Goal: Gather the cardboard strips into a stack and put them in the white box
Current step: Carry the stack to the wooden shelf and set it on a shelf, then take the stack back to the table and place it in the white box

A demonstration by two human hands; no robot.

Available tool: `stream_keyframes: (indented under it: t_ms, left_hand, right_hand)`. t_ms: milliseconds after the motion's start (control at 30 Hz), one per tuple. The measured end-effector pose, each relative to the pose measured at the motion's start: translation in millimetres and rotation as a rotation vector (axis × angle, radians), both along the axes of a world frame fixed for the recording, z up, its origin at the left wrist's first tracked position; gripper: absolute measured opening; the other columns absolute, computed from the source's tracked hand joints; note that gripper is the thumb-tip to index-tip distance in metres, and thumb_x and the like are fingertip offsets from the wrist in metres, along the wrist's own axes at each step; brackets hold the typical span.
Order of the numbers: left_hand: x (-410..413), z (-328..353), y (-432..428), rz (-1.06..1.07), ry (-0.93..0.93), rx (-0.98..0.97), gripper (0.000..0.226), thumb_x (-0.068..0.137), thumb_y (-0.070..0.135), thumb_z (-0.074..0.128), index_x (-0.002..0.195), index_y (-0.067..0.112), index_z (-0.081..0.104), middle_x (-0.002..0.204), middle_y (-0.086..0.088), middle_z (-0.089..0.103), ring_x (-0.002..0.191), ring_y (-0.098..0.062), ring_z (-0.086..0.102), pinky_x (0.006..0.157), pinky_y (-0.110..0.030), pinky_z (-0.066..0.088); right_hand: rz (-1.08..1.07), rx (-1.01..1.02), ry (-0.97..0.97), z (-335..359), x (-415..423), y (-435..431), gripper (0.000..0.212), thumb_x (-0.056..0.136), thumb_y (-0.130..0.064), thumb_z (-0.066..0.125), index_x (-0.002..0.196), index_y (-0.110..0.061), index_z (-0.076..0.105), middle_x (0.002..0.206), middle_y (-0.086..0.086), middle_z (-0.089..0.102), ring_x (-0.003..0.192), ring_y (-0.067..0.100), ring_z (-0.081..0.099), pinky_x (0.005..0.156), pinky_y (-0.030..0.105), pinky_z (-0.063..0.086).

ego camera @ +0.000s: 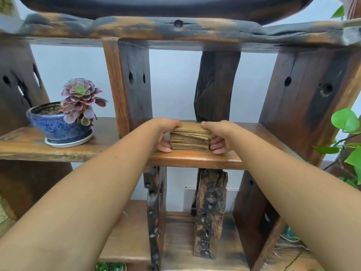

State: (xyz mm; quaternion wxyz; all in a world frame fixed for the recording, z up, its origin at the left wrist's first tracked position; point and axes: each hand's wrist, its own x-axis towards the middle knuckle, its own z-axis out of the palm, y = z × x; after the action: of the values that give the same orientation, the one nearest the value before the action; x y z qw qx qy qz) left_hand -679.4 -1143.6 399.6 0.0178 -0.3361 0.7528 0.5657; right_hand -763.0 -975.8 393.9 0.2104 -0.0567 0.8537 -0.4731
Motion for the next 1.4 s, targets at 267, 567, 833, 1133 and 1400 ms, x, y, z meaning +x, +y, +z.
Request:
stream_keyframes:
  t_ms: [267, 567, 833, 1133, 1400]
  left_hand:
    - [-8, 18, 1, -0.061, -0.113, -0.093, 0.085, 0.090, 0.046, 0.068, 0.150, -0.002, 0.032, 0.122, -0.027, 0.065, 0.099, -0.041, 0.072, 0.081, -0.048, 0.063]
    - [-8, 10, -1, 0.004, -0.055, 0.075, 0.050, 0.091, 0.023, 0.071, 0.132, 0.002, 0.052, 0.111, -0.018, 0.066, 0.101, -0.034, 0.066, 0.097, -0.050, 0.052]
    - [17, -14, 2, -0.005, 0.275, 0.386, 0.027, 0.095, 0.008, 0.064, 0.120, 0.011, 0.055, 0.105, -0.009, 0.069, 0.109, -0.026, 0.066, 0.110, -0.049, 0.044]
    - [100, -52, 38, 0.070, 0.588, 0.404, 0.006, 0.093, 0.009, 0.061, 0.091, 0.014, 0.063, 0.079, -0.003, 0.068, 0.074, -0.016, 0.064, 0.075, -0.033, 0.049]
    - [213, -95, 58, 0.269, 0.716, 0.434, 0.022, 0.091, 0.006, 0.047, 0.111, 0.011, 0.053, 0.094, -0.010, 0.056, 0.085, -0.022, 0.056, 0.078, -0.037, 0.049]
  right_hand:
    - [0.045, 0.161, 0.025, 18, 2, 0, 0.065, 0.091, -0.053, 0.060, 0.117, 0.006, 0.060, 0.108, 0.020, 0.073, 0.094, 0.031, 0.074, 0.089, 0.043, 0.061]
    - [-0.043, 0.020, -0.012, 8, 7, -9, 0.029, 0.091, -0.031, 0.068, 0.083, -0.008, 0.052, 0.089, 0.014, 0.068, 0.091, 0.028, 0.069, 0.096, 0.045, 0.055]
    - [-0.053, -0.480, -0.122, -9, 25, 4, 0.040, 0.086, -0.011, 0.075, 0.116, -0.009, 0.049, 0.092, 0.016, 0.070, 0.077, 0.026, 0.071, 0.070, 0.041, 0.060]
    - [-0.011, -0.543, 0.108, -47, 107, 5, 0.050, 0.080, -0.033, 0.057, 0.121, -0.005, 0.056, 0.115, 0.016, 0.068, 0.112, 0.035, 0.064, 0.097, 0.051, 0.054]
    - [0.162, -0.597, 0.197, -89, 215, 3, 0.020, 0.080, -0.026, 0.054, 0.099, -0.022, 0.059, 0.091, -0.006, 0.065, 0.084, 0.009, 0.060, 0.068, 0.028, 0.042]
